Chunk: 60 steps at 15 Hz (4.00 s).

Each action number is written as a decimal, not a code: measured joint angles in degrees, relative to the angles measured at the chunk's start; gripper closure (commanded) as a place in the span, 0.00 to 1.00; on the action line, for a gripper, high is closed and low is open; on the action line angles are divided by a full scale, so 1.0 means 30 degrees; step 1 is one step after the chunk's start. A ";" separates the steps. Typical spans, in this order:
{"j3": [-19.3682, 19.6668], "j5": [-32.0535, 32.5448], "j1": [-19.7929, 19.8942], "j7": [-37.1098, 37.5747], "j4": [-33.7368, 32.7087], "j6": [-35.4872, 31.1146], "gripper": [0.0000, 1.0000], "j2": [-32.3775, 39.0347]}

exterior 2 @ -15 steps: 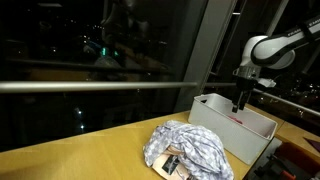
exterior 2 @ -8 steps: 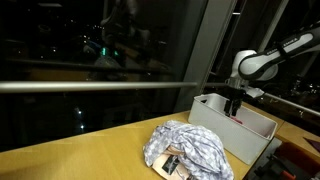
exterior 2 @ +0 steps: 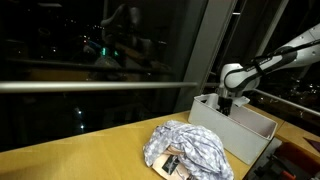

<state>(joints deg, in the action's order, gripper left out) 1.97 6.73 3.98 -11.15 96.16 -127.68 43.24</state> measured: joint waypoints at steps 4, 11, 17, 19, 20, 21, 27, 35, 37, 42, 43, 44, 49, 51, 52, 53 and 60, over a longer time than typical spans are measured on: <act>0.0000 0.0004 0.0012 0.0000 -0.0990 0.0000 0.26 0.1583; -0.0087 -0.0259 0.0533 -0.0126 -0.0808 0.0000 0.78 0.1750; -0.0252 -0.1472 0.1026 -0.0135 0.0121 0.0006 1.00 0.1022; -0.0332 -0.1806 0.1179 -0.0133 0.0830 0.0005 1.00 0.0531; -0.0340 -0.1975 0.1197 -0.0133 0.1234 0.0004 1.00 0.0279; -0.0348 -0.2072 0.1196 -0.0127 0.1684 0.0004 1.00 -0.0002; -0.0424 -0.2104 0.0910 0.0364 0.4257 0.0018 1.00 -0.2487; -0.0399 -0.0768 -0.1177 0.3320 0.5543 0.2526 1.00 -0.8776; -0.0515 0.0042 -0.1954 0.4330 0.5248 0.3815 1.00 -1.0289; -0.1659 0.1670 -0.3560 0.6458 0.3050 0.7794 1.00 -1.2487; -0.1967 0.1943 -0.3824 0.6776 0.2429 0.8498 1.00 -1.2555; -0.2254 0.2218 -0.4104 0.7054 0.1807 0.9125 1.00 -1.2521; -0.3589 0.3030 -0.5624 0.7904 -0.0967 1.1119 1.00 -1.1492; -0.3872 0.3030 -0.6081 0.7943 -0.1603 1.1179 1.00 -1.0707; -0.3933 0.3029 -0.6249 0.7943 -0.1802 1.1178 1.00 -1.0301; -0.3945 0.3009 -0.6381 0.7943 -0.1936 1.1155 1.00 -0.9903; -0.3947 0.1169 -0.6457 0.7691 -0.1455 1.0005 1.00 -0.8122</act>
<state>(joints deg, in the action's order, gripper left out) -9.87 10.24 -15.39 11.92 91.79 -97.67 18.87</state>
